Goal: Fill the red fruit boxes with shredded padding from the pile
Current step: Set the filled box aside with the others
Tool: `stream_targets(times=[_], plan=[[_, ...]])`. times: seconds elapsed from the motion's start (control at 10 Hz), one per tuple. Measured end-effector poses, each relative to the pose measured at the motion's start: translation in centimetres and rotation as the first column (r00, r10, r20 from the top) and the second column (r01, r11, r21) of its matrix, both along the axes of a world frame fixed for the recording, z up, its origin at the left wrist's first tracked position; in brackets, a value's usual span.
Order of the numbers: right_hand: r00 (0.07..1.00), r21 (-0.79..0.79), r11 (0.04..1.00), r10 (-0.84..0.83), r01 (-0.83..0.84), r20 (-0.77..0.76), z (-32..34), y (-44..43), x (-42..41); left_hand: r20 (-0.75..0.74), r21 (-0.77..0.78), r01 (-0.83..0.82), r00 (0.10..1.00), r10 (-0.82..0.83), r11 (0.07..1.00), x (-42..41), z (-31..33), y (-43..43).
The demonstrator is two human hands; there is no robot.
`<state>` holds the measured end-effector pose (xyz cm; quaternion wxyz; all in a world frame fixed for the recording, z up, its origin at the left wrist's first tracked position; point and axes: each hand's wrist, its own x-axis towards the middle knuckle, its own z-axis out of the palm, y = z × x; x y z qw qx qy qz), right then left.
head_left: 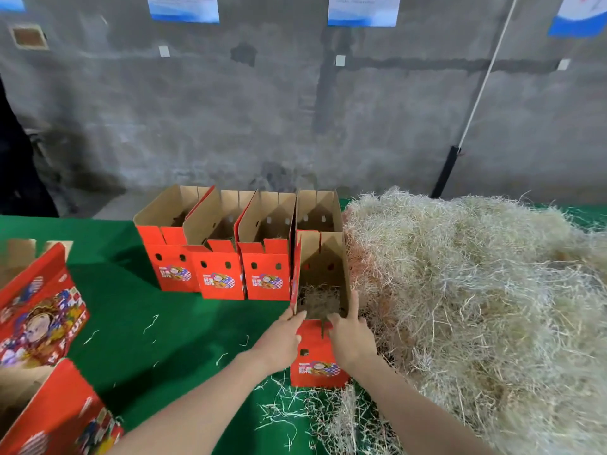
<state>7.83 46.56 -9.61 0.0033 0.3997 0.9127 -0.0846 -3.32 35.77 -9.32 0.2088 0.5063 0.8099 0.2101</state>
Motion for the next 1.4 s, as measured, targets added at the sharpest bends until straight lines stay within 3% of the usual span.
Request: stream_targets(times=[0.2, 0.4, 0.5, 0.6, 0.7, 0.8, 0.9, 1.0, 1.1, 1.2, 1.3, 1.4], plan=[[0.997, 0.025, 0.997, -0.074, 0.075, -0.011, 1.3, 2.8, -2.2, -0.026, -0.160, -0.021, 1.000, 0.017, 0.987, -1.1, 2.2, 3.0], [0.998, 0.089, 0.994, -0.064, 0.065, -0.014, 1.0, 3.9, -2.6, -0.050, 0.048, -0.127, 0.990, 0.130, 0.991, -1.6, 4.3, -1.2], [0.993, 0.087, 0.989, -0.116, 0.118, -0.033, 0.9, 3.1, -2.9, -0.060, 0.191, -0.261, 0.959, 0.276, 0.946, -2.0, 5.7, -5.2], [0.980, 0.176, 0.975, -0.109, 0.138, -0.166, 1.6, -0.2, -3.8, 0.011, 0.298, -0.390, 0.914, 0.405, 0.871, -2.3, 7.1, -9.0], [0.849, 0.178, 0.973, 0.217, -0.147, -0.483, 3.8, -5.9, -4.5, 0.032, 0.414, -0.437, 0.884, 0.467, 0.799, -1.4, 8.1, -12.8], [0.690, 0.082, 0.886, 0.410, -0.456, -0.596, 5.4, -11.9, -4.4, 0.029, 0.468, -0.428, 0.882, 0.471, 0.773, 0.5, 8.4, -16.9], [0.584, 0.067, 0.767, 0.539, -0.639, -0.607, 5.8, -18.9, -5.4, -0.064, 0.543, -0.431, 0.835, 0.547, 0.721, 0.8, 9.5, -25.4], [0.553, -0.017, 0.680, 0.582, -0.733, -0.597, 5.3, -25.2, -7.1, -0.149, 0.678, -0.461, 0.676, 0.722, 0.572, -0.9, 13.4, -33.6], [0.580, -0.126, 0.602, 0.659, -0.789, -0.479, 4.7, -31.6, -10.1, -0.269, 0.811, -0.407, 0.379, 0.886, 0.420, -4.5, 19.6, -42.0], [0.687, -0.172, 0.666, 0.689, -0.726, -0.232, 4.6, -37.8, -12.7, -0.406, 0.807, -0.457, 0.031, 0.913, 0.374, -8.9, 24.5, -49.5], [0.797, -0.252, 0.783, 0.451, -0.569, -0.401, 6.2, -42.0, -13.4, -0.513, 0.602, -0.712, 0.002, 0.858, 0.362, -13.3, 27.7, -54.0], [0.731, -0.302, 0.681, 0.520, -0.667, -0.442, 5.7, -41.8, -14.2, -0.493, 0.141, -0.906, 0.286, 0.822, 0.399, -16.9, 28.5, -55.5]])
